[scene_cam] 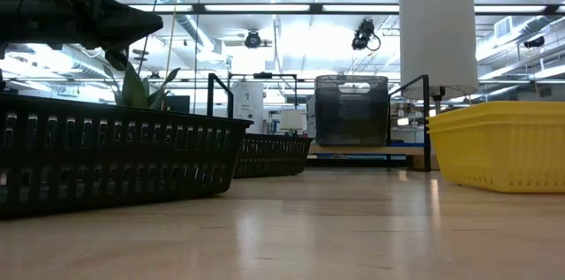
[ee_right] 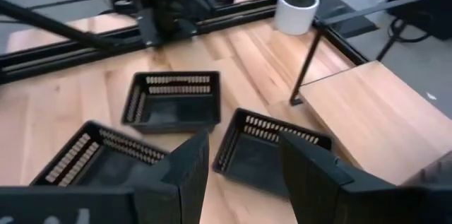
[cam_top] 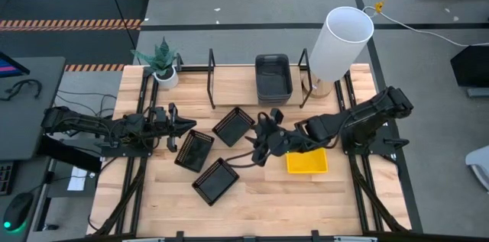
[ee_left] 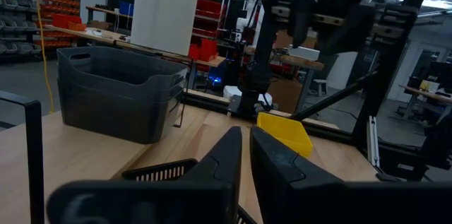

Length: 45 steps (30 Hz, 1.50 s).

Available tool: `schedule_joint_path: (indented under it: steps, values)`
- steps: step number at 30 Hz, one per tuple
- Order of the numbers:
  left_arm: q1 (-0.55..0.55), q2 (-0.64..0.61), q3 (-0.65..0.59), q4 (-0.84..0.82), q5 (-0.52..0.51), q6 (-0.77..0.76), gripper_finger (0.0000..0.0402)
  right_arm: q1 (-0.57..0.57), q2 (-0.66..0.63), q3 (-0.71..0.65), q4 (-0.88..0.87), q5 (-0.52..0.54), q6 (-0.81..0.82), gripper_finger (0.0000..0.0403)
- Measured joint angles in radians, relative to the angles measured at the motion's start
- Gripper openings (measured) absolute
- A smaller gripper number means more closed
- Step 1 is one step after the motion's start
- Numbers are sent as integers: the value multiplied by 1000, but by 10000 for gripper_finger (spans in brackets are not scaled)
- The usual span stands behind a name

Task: Stack baskets on shelf by color
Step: Stack the bottom right black bin on the top right black bin

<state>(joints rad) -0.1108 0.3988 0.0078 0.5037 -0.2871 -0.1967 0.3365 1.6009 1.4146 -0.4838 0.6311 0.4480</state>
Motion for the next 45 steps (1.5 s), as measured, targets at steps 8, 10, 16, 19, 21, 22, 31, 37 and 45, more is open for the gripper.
schedule_joint_path:
  steps: [8, 10, 16, 19, 21, 22, 31, 37, 45]
  values:
    - [0, 0, 0, 0, 0, 0, 28, -32, 2, -64, 171, 4, -84, 173]
    - [0, 0, 0, 0, 0, 0, 30, -42, 2, -65, 222, 4, -134, 173]
    - [0, 0, 0, 0, 0, 0, 38, -49, 2, -65, 287, 5, -265, 173]
    - [0, 0, 0, 0, 0, 0, 38, -51, 2, -65, 281, 4, -264, 173]
    - [0, 0, 0, 0, 0, 0, 35, -52, 2, -65, 283, 5, -262, 173]
    - [0, 0, 0, 0, 0, 0, 34, -52, 2, -65, 284, 5, -261, 173]
    - [0, 0, 0, 0, 0, 0, 32, -44, 0, -65, 344, -3, -244, 173]
    - [0, 0, 0, 0, 0, 0, 39, -42, 0, -65, 350, -4, -218, 173]
    - [0, 0, 0, 0, 0, 0, 29, -43, 0, -65, 349, -4, -215, 173]
